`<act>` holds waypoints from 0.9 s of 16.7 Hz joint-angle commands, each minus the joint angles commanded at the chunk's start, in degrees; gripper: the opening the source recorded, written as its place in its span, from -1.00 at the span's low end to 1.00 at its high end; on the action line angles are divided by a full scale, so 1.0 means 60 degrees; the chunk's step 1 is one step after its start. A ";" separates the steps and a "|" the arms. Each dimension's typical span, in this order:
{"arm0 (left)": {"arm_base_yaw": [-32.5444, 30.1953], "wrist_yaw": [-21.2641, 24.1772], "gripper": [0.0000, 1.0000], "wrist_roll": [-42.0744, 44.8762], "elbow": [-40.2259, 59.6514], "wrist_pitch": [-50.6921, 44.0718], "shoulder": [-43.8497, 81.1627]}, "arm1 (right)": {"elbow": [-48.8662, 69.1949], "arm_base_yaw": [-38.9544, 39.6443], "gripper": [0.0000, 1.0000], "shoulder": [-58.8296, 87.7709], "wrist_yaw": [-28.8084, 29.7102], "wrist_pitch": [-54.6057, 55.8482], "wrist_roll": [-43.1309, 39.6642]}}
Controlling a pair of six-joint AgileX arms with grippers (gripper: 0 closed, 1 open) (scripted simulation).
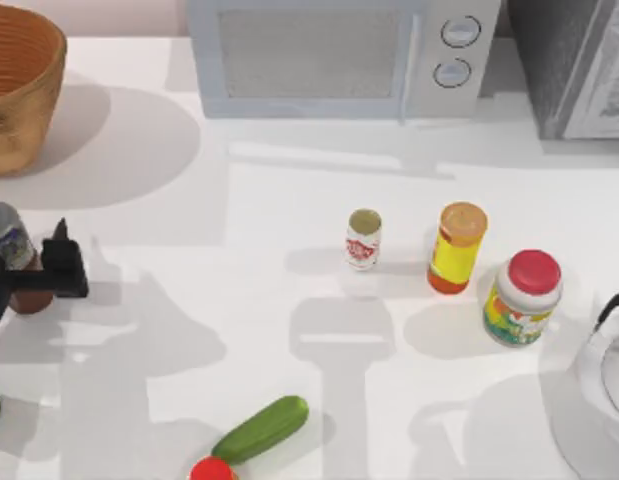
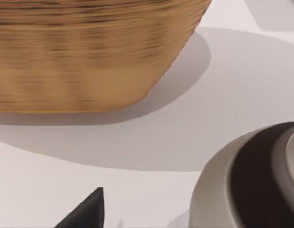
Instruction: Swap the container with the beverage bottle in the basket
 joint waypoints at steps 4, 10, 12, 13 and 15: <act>0.0000 0.0000 0.40 0.0000 0.0000 0.0000 0.0000 | 0.0000 0.0000 1.00 0.0000 0.0000 0.0000 0.0000; 0.0000 0.0000 -0.51 0.0000 0.0000 0.0000 0.0000 | 0.0000 0.0000 1.00 0.0000 0.0000 0.0000 0.0000; 0.0000 0.0000 -0.81 0.0000 0.0000 0.0000 0.0000 | 0.0000 0.0000 1.00 0.0000 0.0000 0.0000 0.0000; 0.0000 0.0000 -0.96 0.0000 0.0000 0.0000 0.0000 | 0.0000 0.0000 1.00 0.0000 0.0000 0.0000 0.0000; 0.0000 0.0000 -1.00 0.0000 0.0000 0.0000 0.0000 | 0.0000 0.0000 1.00 0.0000 0.0000 0.0000 0.0000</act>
